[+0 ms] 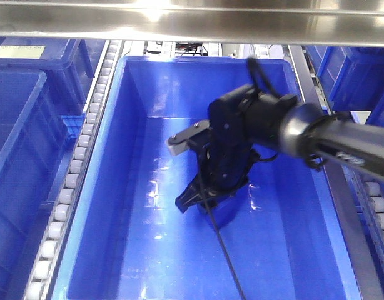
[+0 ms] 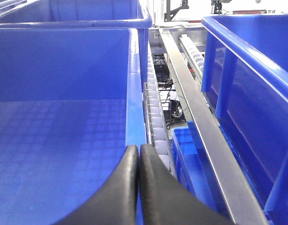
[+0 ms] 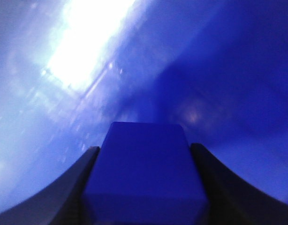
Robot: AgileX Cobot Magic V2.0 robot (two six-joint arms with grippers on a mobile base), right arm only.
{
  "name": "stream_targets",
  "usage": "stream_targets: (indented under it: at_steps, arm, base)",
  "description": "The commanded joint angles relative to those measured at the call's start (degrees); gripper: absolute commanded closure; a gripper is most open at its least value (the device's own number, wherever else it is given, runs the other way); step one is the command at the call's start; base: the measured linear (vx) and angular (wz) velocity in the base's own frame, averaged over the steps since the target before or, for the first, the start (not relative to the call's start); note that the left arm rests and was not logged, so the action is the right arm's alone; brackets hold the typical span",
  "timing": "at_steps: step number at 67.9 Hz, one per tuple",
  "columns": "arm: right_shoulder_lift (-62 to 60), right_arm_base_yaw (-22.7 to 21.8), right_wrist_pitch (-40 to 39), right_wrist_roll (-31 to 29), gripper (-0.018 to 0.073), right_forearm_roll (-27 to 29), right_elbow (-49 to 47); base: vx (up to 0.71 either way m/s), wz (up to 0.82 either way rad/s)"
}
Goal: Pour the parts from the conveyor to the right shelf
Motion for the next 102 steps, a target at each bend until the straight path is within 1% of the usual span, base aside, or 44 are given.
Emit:
stream_targets:
  at_steps: [1, 15, 21, 26, 33, 38, 39, 40, 44, 49, 56, 60, 72, 79, 91, 96, 102]
  arm:
    - [-1.12, -0.04, -1.85, -0.94, 0.0562, -0.46, -1.82]
    - [0.08, -0.04, -2.59, -0.94, 0.0546, -0.44, -1.82]
    - [0.08, -0.04, -2.74, -0.94, 0.0512, -0.44, -1.82]
    - [0.08, -0.04, -2.72, -0.94, 0.0463, -0.44, -1.82]
    - [0.08, -0.04, -2.92, -0.94, 0.0353, -0.38, -1.82]
    - [0.08, -0.04, -3.52, -0.94, 0.0254, -0.38, -1.82]
    - [0.08, -0.04, -3.69, -0.94, 0.0223, -0.38, -1.82]
    - [0.08, -0.04, -3.77, -0.94, 0.0212, -0.38, -1.82]
    - [0.08, -0.04, -4.38, -0.94, 0.0116, -0.38, -1.82]
    - [0.08, -0.04, -4.96, -0.94, 0.0024, -0.19, -1.82]
    - [-0.66, -0.04, -5.73, -0.94, -0.0074, 0.45, -1.82]
    - [-1.48, -0.04, -6.55, -0.94, -0.0097, 0.45, -1.75]
    - [-5.22, -0.04, -8.88, -0.84, -0.0099, 0.23, -1.42]
    - [-8.18, -0.04, -12.64, -0.76, -0.0088, 0.23, 1.24]
    - [-16.79, -0.04, -24.87, 0.0, -0.0051, 0.23, 12.44]
    - [-21.27, -0.04, -29.74, 0.0, -0.0018, 0.15, 17.45]
    - [-26.49, -0.1, -34.58, 0.0, 0.0051, -0.28, 23.49]
  base:
    - [0.0, 0.0]
    - [0.0, 0.0]
    - [0.0, 0.0]
    - [0.0, 0.0]
    - [0.0, 0.0]
    - [0.0, 0.0]
    - [0.0, 0.0]
    - [0.0, 0.0]
    - [0.0, 0.0]
    - [0.0, 0.0]
    - [0.0, 0.0]
    - [0.0, 0.0]
    - [0.0, 0.0]
    - [0.0, 0.0]
    - [0.0, 0.0]
    - [0.0, 0.0]
    - [0.0, 0.0]
